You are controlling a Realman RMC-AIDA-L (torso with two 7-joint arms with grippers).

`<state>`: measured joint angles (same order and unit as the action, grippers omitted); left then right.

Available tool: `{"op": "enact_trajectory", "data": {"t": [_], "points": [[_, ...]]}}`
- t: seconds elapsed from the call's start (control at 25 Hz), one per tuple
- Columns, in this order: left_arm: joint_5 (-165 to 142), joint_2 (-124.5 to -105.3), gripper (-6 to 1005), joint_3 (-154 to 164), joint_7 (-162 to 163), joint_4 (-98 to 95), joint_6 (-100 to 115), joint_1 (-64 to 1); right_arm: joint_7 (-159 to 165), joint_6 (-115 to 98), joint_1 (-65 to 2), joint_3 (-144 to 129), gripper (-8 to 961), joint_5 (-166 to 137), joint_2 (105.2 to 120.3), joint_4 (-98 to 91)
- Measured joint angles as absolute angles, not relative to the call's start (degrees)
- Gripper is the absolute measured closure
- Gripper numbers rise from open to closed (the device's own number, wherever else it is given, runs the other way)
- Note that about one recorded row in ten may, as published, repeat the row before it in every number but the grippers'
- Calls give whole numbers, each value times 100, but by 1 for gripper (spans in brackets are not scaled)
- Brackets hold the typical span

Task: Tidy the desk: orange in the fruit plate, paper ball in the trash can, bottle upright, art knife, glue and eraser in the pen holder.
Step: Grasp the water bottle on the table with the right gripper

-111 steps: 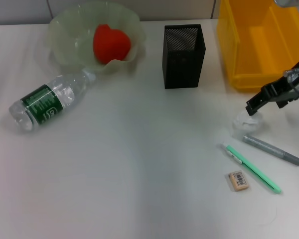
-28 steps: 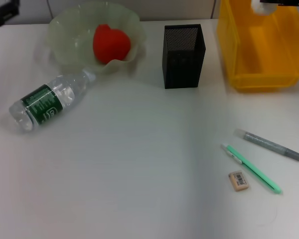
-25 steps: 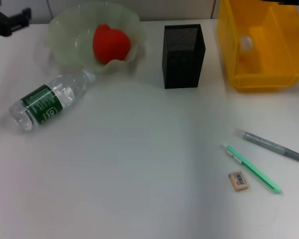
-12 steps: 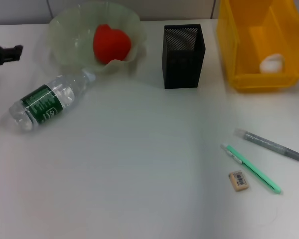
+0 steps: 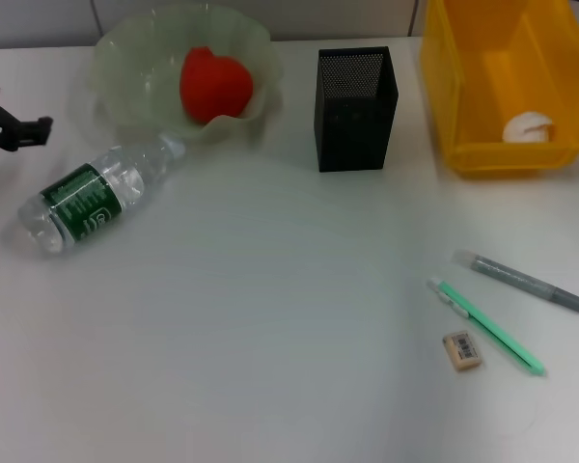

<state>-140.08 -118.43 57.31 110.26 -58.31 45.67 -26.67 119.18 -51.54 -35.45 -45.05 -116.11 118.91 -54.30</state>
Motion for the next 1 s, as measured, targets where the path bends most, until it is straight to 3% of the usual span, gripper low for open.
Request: {"op": "enact_trajectory", "data": {"t": [1.0], "points": [[-14131, -11857, 201, 6291, 11082, -5864, 4913, -2558, 11856, -5300, -3333, -4524, 251, -11142, 11891, -5432]]}}
